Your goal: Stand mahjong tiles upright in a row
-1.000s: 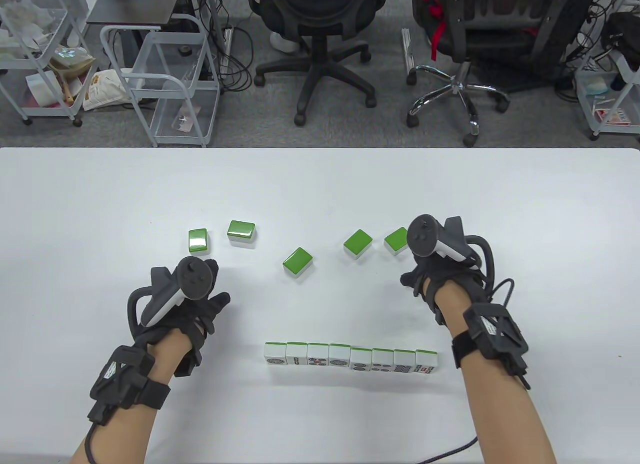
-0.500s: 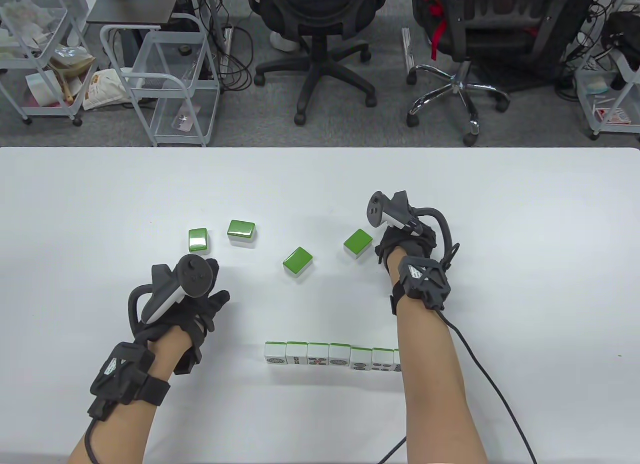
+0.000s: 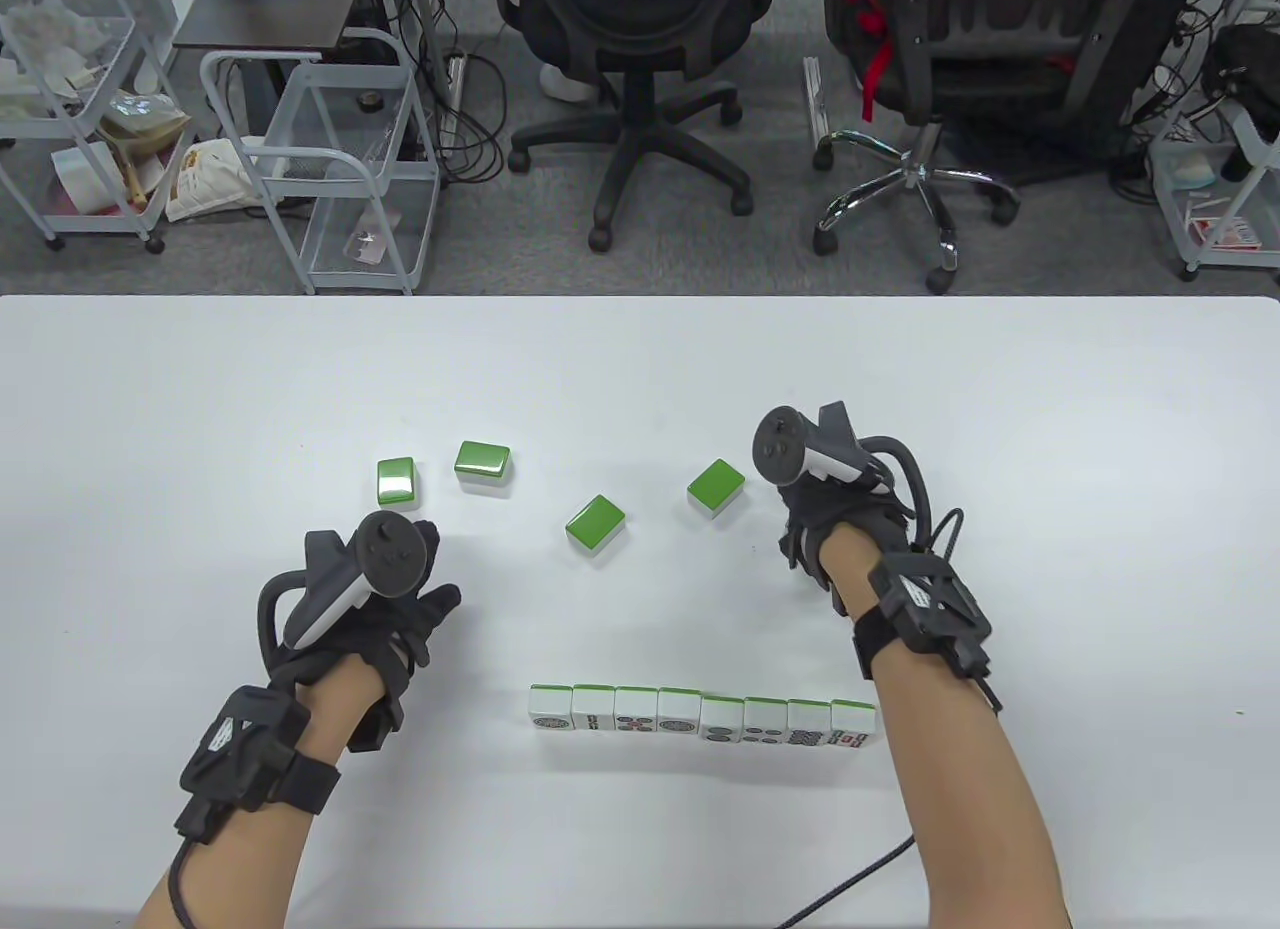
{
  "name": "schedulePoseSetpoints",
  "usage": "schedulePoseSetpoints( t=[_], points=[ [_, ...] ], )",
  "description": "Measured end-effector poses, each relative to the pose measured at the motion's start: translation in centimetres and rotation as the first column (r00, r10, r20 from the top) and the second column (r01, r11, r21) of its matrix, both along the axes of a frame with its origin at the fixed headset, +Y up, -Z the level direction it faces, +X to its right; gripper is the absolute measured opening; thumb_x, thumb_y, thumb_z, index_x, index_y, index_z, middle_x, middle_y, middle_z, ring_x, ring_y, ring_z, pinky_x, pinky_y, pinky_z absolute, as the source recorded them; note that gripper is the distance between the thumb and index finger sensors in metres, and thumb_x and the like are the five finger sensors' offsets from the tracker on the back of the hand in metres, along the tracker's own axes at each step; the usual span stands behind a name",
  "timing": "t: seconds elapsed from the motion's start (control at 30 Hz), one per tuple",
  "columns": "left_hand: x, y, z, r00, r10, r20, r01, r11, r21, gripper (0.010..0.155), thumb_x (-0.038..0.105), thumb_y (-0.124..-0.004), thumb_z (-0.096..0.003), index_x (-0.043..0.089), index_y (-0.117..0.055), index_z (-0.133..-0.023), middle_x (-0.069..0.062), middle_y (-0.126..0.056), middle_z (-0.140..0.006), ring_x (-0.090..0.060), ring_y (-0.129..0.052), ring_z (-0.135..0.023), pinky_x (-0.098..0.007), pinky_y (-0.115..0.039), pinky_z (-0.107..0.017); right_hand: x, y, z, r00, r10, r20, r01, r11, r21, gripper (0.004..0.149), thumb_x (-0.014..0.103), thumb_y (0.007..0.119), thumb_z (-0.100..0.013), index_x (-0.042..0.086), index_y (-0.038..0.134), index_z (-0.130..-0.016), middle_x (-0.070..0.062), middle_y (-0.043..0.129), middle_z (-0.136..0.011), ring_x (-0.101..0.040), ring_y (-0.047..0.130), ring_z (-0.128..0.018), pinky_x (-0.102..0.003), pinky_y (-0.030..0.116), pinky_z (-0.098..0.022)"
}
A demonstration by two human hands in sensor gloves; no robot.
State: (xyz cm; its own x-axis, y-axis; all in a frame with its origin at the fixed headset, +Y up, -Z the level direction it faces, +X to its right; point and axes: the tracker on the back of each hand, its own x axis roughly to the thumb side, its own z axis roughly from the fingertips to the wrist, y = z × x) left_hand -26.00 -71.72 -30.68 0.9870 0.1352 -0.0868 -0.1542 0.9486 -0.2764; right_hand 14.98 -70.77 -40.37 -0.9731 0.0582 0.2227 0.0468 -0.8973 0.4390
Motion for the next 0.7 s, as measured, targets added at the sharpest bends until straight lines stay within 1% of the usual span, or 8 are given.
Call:
schedulePoseSetpoints(
  t=[0.1,0.23,0.27,0.33,0.4,0.5,0.6,0.7],
  points=[
    [0.0,0.0,0.0,1.0,-0.001,0.002,0.001,1.0,-0.004,0.076,0.062,-0.068,-0.0304,0.037,-0.046,-0.098,0.006,-0.053,-0.112,-0.031,-0.06,-0.107,-0.053,-0.056,-0.074,1.7,0.8,2.6,0.999,-0.009,-0.04,0.007,0.999,-0.054,0.077,0.03,0.093,-0.024,0.005,0.066,-0.091,-0.027,0.075,-0.092,-0.037,0.107,-0.049,-0.045,0.091,-0.033],
    [0.0,-0.1,0.2,1.0,0.005,-0.002,-0.005,1.0,-0.008,0.071,0.057,-0.066,-0.0329,0.037,-0.047,-0.098,0.006,-0.053,-0.112,-0.032,-0.06,-0.107,-0.053,-0.056,-0.074,4.1,1.6,5.2,0.999,-0.015,-0.033,0.012,0.996,-0.092,0.076,0.03,0.092,-0.024,0.004,0.066,-0.091,-0.028,0.075,-0.092,-0.039,0.106,-0.051,-0.046,0.09,-0.035],
    [0.0,-0.1,0.3,1.0,0.004,-0.003,-0.004,1.0,-0.009,0.07,0.056,-0.065,-0.0334,0.037,-0.047,-0.098,0.006,-0.053,-0.112,-0.032,-0.059,-0.107,-0.053,-0.056,-0.074,5.2,1.7,6.3,0.999,-0.013,-0.031,0.009,0.992,-0.123,0.073,0.03,0.092,-0.027,0.006,0.066,-0.091,-0.027,0.075,-0.092,-0.04,0.104,-0.053,-0.048,0.089,-0.036],
    [0.1,-0.1,0.4,1.0,0.002,0.001,-0.002,1.0,-0.013,0.07,0.055,-0.065,-0.0336,0.036,-0.047,-0.098,0.006,-0.053,-0.112,-0.032,-0.059,-0.107,-0.053,-0.056,-0.074,6.4,1.6,7.9,0.999,-0.017,-0.029,0.011,0.981,-0.192,0.074,0.03,0.092,-0.027,0.007,0.066,-0.092,-0.026,0.074,-0.093,-0.042,0.101,-0.056,-0.05,0.087,-0.039],
    [0.1,-0.1,0.4,1.0,0.001,0.002,-0.001,1.0,-0.013,0.07,0.055,-0.065,-0.0337,0.036,-0.047,-0.098,0.006,-0.053,-0.112,-0.032,-0.059,-0.107,-0.053,-0.056,-0.074,7.3,1.3,9.4,0.998,-0.049,-0.029,0.04,0.967,-0.251,0.074,0.03,0.092,-0.026,0.007,0.066,-0.092,-0.026,0.074,-0.093,-0.043,0.1,-0.057,-0.05,0.086,-0.04],
    [0.5,-0.5,0.4,1.0,-0.016,0.008,0.016,1.0,-0.025,0.069,0.054,-0.065,-0.0339,0.035,-0.047,-0.098,0.005,-0.053,-0.112,-0.032,-0.059,-0.106,-0.053,-0.056,-0.074,7.9,0.2,11.2,0.996,-0.087,-0.009,0.077,0.917,-0.391,0.075,0.03,0.093,-0.025,0.008,0.066,-0.092,-0.024,0.075,-0.094,-0.043,0.101,-0.058,-0.05,0.087,-0.04],
    [0.6,-0.9,0.4,1.0,-0.028,0.008,0.029,0.999,-0.046,0.069,0.053,-0.066,-0.034,0.035,-0.048,-0.098,0.005,-0.053,-0.112,-0.032,-0.059,-0.106,-0.054,-0.056,-0.074,8.1,-1.1,11.8,0.984,-0.175,0.028,0.17,0.883,-0.437,0.074,0.03,0.093,-0.025,0.007,0.068,-0.09,-0.025,0.076,-0.093,-0.043,0.103,-0.056,-0.048,0.088,-0.039],
    [0.6,-0.9,0.4,1.0,-0.027,0.005,0.027,0.999,-0.045,0.069,0.053,-0.066,-0.0341,0.035,-0.047,-0.098,0.005,-0.053,-0.112,-0.032,-0.059,-0.106,-0.054,-0.056,-0.074,8.4,-2.4,12.0,0.978,-0.201,0.053,0.201,0.847,-0.492,0.073,0.03,0.092,-0.025,0.006,0.069,-0.09,-0.025,0.075,-0.091,-0.043,0.103,-0.055,-0.048,0.089,-0.038]
  ],
)
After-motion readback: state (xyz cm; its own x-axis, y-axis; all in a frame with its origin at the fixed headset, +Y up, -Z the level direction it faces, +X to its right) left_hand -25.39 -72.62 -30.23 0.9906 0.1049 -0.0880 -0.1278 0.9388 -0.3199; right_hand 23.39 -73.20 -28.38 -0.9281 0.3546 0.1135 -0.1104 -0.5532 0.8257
